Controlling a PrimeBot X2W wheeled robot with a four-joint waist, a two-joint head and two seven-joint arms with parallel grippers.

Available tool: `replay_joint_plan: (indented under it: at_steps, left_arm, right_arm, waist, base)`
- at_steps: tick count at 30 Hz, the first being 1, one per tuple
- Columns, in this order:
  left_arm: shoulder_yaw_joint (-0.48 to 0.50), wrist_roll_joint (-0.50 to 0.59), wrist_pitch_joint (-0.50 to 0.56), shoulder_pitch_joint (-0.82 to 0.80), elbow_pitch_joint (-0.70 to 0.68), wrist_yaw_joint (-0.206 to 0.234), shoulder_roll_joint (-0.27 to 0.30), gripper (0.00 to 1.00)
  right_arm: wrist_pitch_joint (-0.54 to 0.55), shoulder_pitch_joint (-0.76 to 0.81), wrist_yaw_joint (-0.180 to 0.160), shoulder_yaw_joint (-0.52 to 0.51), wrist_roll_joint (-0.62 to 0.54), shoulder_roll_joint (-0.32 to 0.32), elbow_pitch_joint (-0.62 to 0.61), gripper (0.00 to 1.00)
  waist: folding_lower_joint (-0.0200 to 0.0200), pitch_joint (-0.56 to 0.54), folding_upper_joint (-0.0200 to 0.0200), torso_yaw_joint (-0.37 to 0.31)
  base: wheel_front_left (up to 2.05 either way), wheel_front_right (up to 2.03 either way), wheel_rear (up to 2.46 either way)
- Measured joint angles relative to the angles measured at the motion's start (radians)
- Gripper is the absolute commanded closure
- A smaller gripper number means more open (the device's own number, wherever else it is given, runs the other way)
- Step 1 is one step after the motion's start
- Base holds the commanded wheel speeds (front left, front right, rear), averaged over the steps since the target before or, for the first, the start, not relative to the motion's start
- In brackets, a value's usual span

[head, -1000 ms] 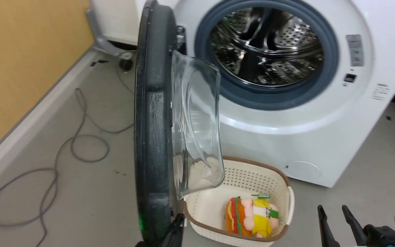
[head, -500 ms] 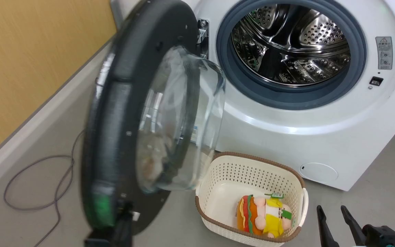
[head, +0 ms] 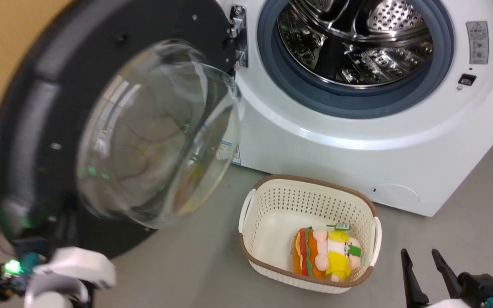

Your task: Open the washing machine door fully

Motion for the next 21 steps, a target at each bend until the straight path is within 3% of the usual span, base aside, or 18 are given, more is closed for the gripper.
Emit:
replay_joint_plan:
  at_steps: [6,12,21]
  left_arm:
    - [0.079,-0.023,-0.007,-0.058,0.074,-0.027,0.015,1.0]
    - [0.159,-0.029,-0.007,-0.142,0.206,-0.099,0.018,1.0]
    - [0.238,0.009,-0.007,-0.17,0.276,-0.135,0.001,1.0]
  right_arm:
    - [0.008,-0.022,0.0,-0.008,-0.007,0.0,-0.01,0.0]
    - [0.009,-0.033,0.0,-0.01,-0.009,0.0,-0.016,0.0]
    - [0.008,-0.033,0.0,-0.003,-0.011,0.0,-0.012,0.0]
  waist:
    - [0.0,0.021,0.0,-0.007]
    - [0.0,0.039,0.0,-0.012]
    - [0.0001,0.03,0.0,-0.024]
  base:
    - [0.0,0.0,0.0]
    - [0.0,0.0,0.0]
    - [0.0,0.0,0.0]
